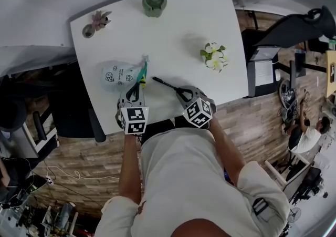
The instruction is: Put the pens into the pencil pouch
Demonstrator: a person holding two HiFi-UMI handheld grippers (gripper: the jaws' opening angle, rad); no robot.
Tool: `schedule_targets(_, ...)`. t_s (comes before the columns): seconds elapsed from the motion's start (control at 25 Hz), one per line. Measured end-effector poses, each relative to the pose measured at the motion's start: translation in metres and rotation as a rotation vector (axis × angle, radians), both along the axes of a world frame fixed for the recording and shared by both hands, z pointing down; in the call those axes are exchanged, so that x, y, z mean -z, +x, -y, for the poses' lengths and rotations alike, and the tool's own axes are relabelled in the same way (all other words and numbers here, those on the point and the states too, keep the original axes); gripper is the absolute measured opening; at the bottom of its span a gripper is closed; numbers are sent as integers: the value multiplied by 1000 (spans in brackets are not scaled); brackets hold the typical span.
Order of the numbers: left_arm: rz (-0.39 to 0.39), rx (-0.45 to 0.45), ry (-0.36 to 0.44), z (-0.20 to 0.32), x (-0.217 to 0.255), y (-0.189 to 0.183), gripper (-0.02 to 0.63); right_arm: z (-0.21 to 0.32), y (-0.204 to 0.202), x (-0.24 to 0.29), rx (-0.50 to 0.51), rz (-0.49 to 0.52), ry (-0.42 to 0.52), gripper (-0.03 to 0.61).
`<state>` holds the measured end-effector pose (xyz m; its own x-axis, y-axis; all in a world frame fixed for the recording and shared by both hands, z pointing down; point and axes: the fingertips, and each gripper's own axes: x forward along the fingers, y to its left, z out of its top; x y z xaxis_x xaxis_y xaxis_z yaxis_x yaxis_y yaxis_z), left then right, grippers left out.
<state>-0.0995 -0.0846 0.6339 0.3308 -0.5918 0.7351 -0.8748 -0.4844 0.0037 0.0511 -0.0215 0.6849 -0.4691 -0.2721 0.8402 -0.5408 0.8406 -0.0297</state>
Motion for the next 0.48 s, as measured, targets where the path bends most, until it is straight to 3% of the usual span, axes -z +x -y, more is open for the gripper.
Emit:
schedule_targets(0.2,-15,17,9,1,3,-2,9,8,-6,18,39,15,29,60)
schedule_targets(0.48,-60,48,28,5,16,-4,9,24,-41,34,175,35,63,60)
